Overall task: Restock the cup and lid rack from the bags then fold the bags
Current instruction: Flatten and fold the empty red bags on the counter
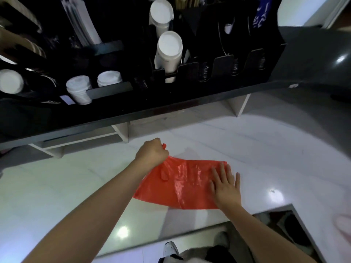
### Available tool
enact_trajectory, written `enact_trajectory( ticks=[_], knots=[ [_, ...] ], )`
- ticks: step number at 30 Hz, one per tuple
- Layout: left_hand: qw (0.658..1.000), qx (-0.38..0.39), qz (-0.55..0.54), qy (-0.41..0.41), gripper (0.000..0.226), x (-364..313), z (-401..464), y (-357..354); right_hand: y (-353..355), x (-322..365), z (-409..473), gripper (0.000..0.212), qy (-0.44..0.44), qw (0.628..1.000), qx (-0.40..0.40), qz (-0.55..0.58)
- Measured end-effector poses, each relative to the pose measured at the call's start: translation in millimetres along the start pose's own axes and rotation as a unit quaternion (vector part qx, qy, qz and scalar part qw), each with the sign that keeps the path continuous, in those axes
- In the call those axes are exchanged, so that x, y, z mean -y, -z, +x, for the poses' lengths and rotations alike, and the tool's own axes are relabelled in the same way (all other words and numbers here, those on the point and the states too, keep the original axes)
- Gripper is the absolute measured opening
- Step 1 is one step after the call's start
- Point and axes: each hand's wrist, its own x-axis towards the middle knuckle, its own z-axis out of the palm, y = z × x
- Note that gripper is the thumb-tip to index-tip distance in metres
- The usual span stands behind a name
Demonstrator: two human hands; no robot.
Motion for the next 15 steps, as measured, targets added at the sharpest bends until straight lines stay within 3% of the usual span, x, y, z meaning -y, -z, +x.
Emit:
enact_trajectory(
  ticks=[4,12,15],
  knots=[
    [0.999,-0.015,0.011,-0.033,0.011,-37.7,-8.7,-19.4,-0.2,-12.2,-0.9,0.058,0.005,0.998,0.021,0.063],
    [0.997,0.051,0.013,-0.053,0.029,-103.8,-6.4,-69.8,29.3,-24.5,5.3,0.046,0.063,0.962,-0.023,0.266],
    [0.996,0.067,-0.02,-0.06,0.028,-110.2,-6.9,-97.5,31.4,-43.7,6.2,0.044,0.044,0.974,-0.044,0.218]
  ],
)
